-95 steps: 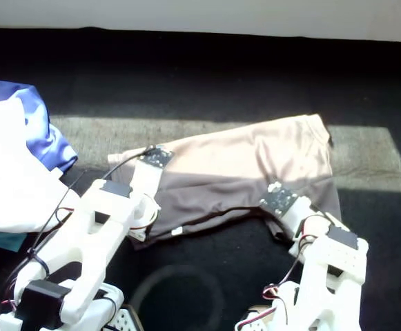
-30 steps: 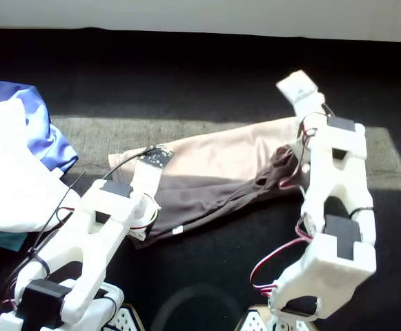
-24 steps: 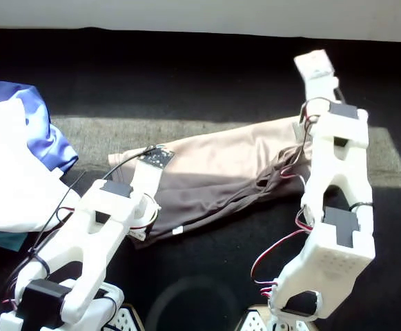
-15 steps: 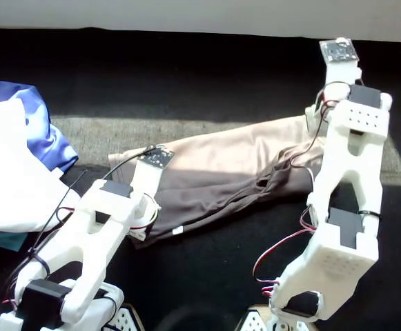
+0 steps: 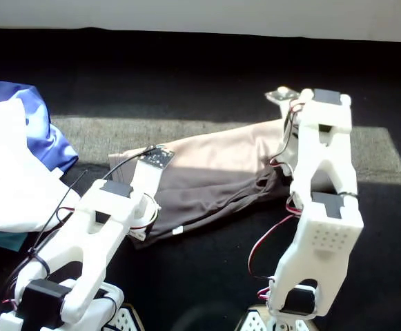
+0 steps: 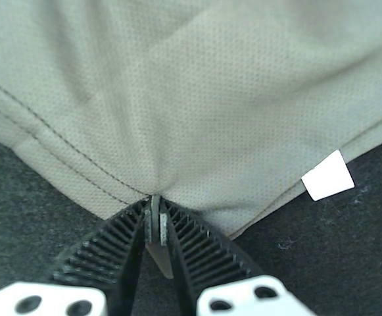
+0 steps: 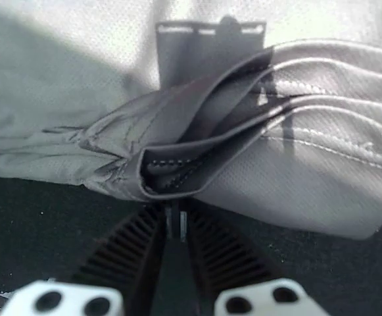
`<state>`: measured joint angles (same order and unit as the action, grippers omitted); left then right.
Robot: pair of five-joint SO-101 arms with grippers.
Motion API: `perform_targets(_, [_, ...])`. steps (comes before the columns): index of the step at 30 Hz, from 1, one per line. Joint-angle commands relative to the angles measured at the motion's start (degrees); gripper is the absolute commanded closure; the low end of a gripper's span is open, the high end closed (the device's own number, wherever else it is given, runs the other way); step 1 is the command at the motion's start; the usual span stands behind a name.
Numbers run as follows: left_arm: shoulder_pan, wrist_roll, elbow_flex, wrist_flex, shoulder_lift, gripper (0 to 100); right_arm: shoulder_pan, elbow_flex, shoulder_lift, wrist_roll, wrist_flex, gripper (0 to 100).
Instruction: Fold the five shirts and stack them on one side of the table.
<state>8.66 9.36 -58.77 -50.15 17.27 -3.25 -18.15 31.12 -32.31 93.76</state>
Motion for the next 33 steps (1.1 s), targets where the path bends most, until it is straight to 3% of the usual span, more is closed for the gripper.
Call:
perform_targets(1, [-0.04,0.44,-0.22,1.93,-0.48,99,1.80,-0.04,1.01,-0.70,-4.26,99.2])
perform_targets(7, [-0.04,0.44,-0.22,1.93,-0.48,99,4.00,-4.26,1.27,8.09,-10.95,99.2])
perform_targets(15, [-0.04,0.44,-0.22,1.93,-0.48,99,5.32,-6.90,0.84,14.15,-12.97,99.2])
perform_targets(24, [-0.04,0.44,-0.22,1.93,-0.48,99,6.55,-6.37,-8.57,14.51,-5.49,99.2])
perform_targets(29, [0.04,0.44,0.22,1.41,0.13,99,12.79,-6.20,-13.23,14.68,-1.19,99.2])
perform_targets(33, [0.04,0.44,5.32,-6.33,0.13,99,17.80,-2.51,-12.09,14.77,-0.31,99.2])
